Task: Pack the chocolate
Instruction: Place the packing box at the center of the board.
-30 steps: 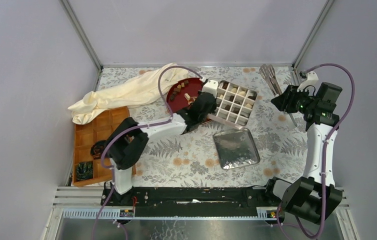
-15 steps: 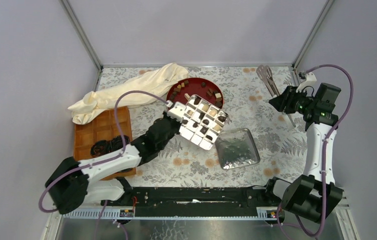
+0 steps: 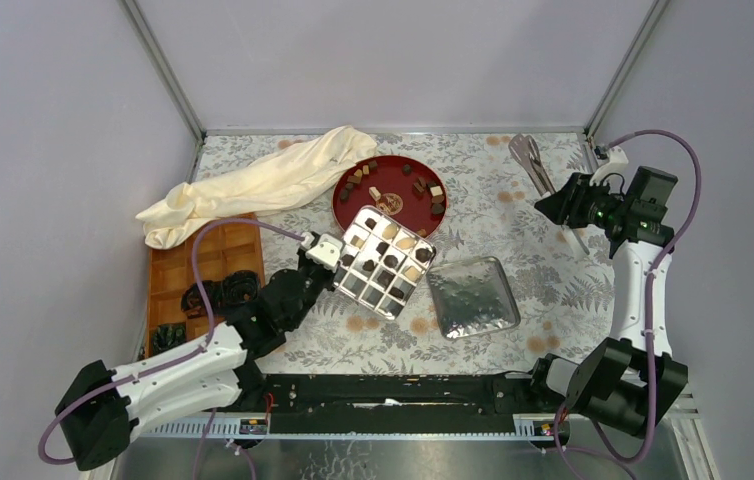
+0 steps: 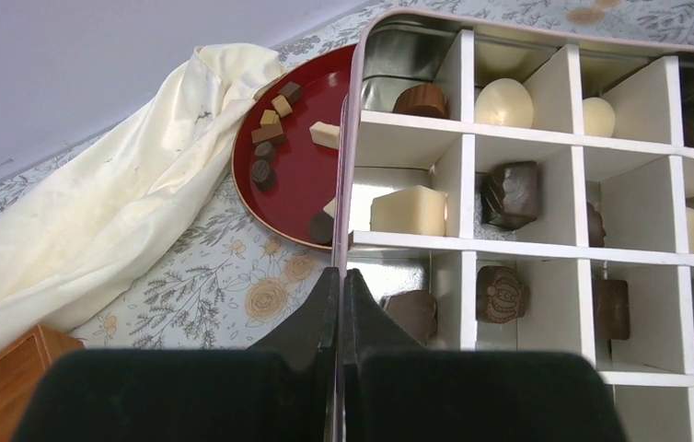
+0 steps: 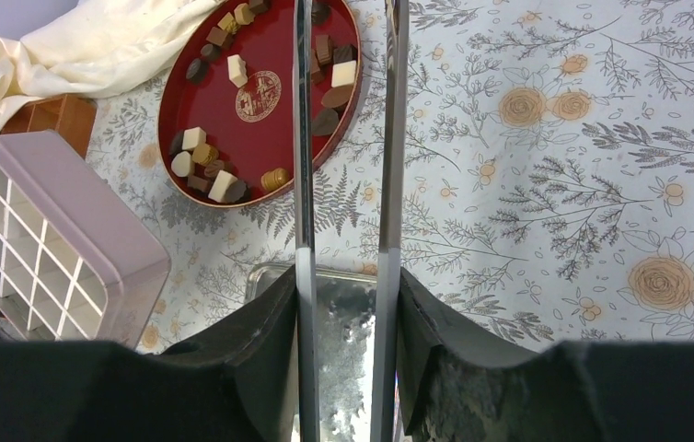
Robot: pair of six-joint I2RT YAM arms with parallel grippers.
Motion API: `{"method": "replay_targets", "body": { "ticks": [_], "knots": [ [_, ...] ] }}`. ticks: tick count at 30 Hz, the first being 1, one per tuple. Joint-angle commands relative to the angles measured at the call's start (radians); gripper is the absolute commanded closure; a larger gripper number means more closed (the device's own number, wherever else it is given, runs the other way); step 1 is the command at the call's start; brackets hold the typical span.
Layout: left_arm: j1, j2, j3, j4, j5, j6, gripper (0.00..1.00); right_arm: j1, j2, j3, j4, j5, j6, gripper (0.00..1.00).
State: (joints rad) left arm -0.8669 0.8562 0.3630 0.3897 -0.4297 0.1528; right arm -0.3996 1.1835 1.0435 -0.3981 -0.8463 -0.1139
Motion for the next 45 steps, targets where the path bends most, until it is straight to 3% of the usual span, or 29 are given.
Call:
{"method": "replay_targets", "body": {
  "ticks": [1, 12, 20, 28, 37, 45],
  "knots": [
    [-0.037, -0.076, -0.003, 0.03, -0.05, -0.008, 1.0, -0.002, 0.005, 0.006, 0.054, -0.054, 0.004, 0.57],
    [-0.107, -0.098, -0.024, -0.014, -0.128, 0.154, 1.0, 0.009, 0.04, 0.007, 0.048, -0.046, -0.009, 0.57],
    [-0.117, -0.08, -0.03, -0.019, -0.121, 0.179, 1.0, 0.017, 0.057, 0.007, 0.045, -0.041, -0.018, 0.56],
    [-0.11, 0.002, 0.051, -0.164, -0.091, -0.014, 1.0, 0.024, 0.059, 0.01, 0.041, -0.034, -0.024, 0.57],
    [0.024, 0.073, 0.16, -0.446, 0.01, -0.408, 1.0, 0.031, 0.055, 0.01, 0.04, -0.035, -0.026, 0.57],
    [0.051, 0.14, 0.14, -0.46, 0.022, -0.59, 1.0, 0.066, 0.059, 0.012, 0.038, -0.028, -0.035, 0.57]
  ]
}}
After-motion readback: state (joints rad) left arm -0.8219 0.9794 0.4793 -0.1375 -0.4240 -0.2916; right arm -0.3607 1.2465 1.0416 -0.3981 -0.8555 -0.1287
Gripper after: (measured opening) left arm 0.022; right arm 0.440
